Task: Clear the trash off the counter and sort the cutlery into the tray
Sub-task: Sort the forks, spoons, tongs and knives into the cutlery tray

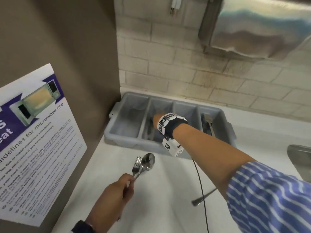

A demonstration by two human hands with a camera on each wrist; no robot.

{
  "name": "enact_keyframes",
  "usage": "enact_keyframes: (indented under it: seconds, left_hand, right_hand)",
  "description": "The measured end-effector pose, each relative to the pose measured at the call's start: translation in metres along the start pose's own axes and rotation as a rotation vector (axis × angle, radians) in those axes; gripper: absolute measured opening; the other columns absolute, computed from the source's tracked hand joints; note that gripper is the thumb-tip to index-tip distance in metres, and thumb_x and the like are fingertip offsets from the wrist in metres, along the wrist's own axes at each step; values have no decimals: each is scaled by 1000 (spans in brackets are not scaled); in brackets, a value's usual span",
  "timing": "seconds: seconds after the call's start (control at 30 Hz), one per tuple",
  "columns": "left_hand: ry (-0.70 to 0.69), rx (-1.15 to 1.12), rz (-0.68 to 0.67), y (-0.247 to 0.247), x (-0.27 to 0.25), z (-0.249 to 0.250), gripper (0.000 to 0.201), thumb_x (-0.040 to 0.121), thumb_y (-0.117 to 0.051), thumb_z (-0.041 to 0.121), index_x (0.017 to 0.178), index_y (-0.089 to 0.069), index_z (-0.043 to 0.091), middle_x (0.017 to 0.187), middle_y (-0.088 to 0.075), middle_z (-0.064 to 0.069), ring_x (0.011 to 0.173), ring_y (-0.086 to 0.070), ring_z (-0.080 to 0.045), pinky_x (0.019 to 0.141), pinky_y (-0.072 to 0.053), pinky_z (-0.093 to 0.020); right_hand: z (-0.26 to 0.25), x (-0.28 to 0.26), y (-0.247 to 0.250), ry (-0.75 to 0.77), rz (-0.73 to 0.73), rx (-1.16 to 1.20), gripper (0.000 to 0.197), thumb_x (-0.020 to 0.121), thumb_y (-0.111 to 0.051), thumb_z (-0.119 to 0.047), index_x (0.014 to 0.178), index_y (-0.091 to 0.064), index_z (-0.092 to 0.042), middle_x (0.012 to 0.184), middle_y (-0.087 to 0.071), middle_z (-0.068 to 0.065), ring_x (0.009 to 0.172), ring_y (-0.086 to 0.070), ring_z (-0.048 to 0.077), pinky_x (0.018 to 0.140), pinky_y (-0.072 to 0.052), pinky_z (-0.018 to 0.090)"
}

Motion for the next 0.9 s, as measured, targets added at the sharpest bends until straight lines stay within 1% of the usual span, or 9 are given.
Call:
enact_keyframes:
  seconds: [0.03, 0.07, 0.13, 0.23, 0.4, 0.57, 0.63, 0.77, 0.9]
  left_hand:
    - [-11, -15, 24, 10, -4, 6, 15, 94, -47, 23, 86, -47, 37, 46, -48, 4, 37, -43, -11, 40, -36, -9]
    - [-25, -24, 72, 21, -5, 13, 21, 93, -50, 22, 85, -46, 41, 45, -48, 4, 38, -45, -10, 41, -37, -10]
    - [-54, -43, 218, 44, 1, 27, 26, 93, -52, 18, 90, -48, 44, 52, -52, 7, 42, -46, -9, 47, -37, -13]
    - [-92, -13, 317, 58, 38, 58, 36, 96, -42, 11, 128, -52, 25, 95, -60, 3, 71, -55, -14, 71, -44, -23]
    - [-58, 225, 179, 27, 151, 90, 52, 93, -38, -3, 143, -33, 9, 126, -46, -24, 108, -52, -39, 91, -39, -33]
    - [23, 429, -51, -20, 205, 94, 34, 96, -36, 5, 126, -50, -4, 133, -54, -22, 123, -51, -36, 90, -48, -29]
    - [21, 585, -127, -31, 214, 85, 35, 95, -37, 5, 127, -51, -2, 134, -56, -19, 126, -51, -35, 101, -44, -34]
    - [33, 541, -169, -34, 229, 71, 32, 94, -38, 3, 121, -55, -5, 131, -56, -25, 122, -53, -39, 101, -43, -41]
    - [-82, 275, 29, -22, 213, 78, 40, 86, -44, -6, 124, -55, -4, 125, -56, -31, 117, -53, -44, 103, -43, -44]
  right_hand:
    - [4, 5, -4, -5, -83, -36, 26, 65, -73, -8, 45, -68, -23, 40, -59, -6, 38, -55, 9, 59, -55, 30]
    - [4, 5, -8, 10, -96, -57, 17, 66, -73, -17, 56, -72, -30, 45, -60, -8, 42, -55, 10, 65, -58, 31]
    - [7, -1, -8, 45, 6, 53, 23, 77, -65, -24, 98, -71, -17, 83, -70, 1, 75, -66, 20, 79, -55, 32]
    - [17, -46, 5, 77, 176, 200, 33, 87, -55, -18, 114, -60, -1, 117, -63, 17, 109, -59, 33, 90, -48, 35]
    - [73, -113, -18, -51, 368, 436, 21, 88, -52, -24, 100, -64, -12, 104, -69, 13, 99, -62, 31, 86, -49, 36]
    - [117, -167, -84, -221, 385, 447, 19, 90, -50, -28, 97, -60, -14, 77, -64, 6, 72, -59, 23, 53, -37, 20]
    - [126, -180, -117, -270, 272, 443, 22, 90, -51, -31, 109, -54, -19, 82, -66, 4, 76, -61, 21, 60, -43, 23]
    - [139, -186, -170, -334, 158, 513, 39, 92, -47, -33, 130, -42, -28, 112, -67, 10, 104, -62, 27, 87, -47, 32]
    - [144, -177, -196, -413, 179, 575, 29, 91, -47, -35, 115, -52, -19, 107, -65, 13, 97, -63, 29, 87, -52, 36]
Point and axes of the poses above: each hand's wrist, its own x-axis towards the middle knuckle, its own y-axis out of the back of the hand, z = x × y, the point moved 4 cm from there along x, towards the middle knuckle
